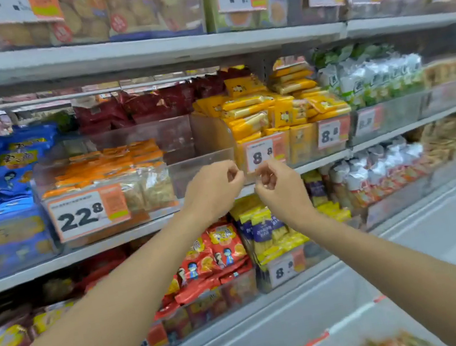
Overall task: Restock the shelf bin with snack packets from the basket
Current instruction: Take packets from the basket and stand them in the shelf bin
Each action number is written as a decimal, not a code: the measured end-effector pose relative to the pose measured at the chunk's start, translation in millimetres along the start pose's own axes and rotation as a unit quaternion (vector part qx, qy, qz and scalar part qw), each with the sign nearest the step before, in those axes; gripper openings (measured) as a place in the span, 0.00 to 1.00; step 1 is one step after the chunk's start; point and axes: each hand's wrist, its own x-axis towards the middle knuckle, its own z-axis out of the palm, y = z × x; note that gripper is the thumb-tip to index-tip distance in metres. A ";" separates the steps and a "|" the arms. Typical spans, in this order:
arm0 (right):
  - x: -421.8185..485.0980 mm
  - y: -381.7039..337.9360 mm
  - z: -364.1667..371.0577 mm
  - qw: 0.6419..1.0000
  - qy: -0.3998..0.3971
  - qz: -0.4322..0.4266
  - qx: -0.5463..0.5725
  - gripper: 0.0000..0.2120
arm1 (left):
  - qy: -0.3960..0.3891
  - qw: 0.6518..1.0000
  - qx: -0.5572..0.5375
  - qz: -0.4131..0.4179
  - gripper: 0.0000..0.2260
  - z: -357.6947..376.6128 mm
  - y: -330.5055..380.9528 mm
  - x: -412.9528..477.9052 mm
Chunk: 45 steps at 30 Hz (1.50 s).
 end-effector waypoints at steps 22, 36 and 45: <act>-354.9 345.9 -51.3 0.772 -0.391 0.478 -0.153 0.12 | -0.537 0.799 -0.153 -0.221 0.07 379.9 -1.6 -158.8; -473.5 371.7 25.1 0.696 -0.459 0.473 -0.285 0.29 | -0.521 0.800 -0.125 -0.269 0.08 400.8 -28.6 -163.5; -359.1 354.3 -14.0 0.762 -0.198 0.617 -0.007 0.15 | -0.529 0.818 -0.109 -0.195 0.14 385.5 -8.1 -162.4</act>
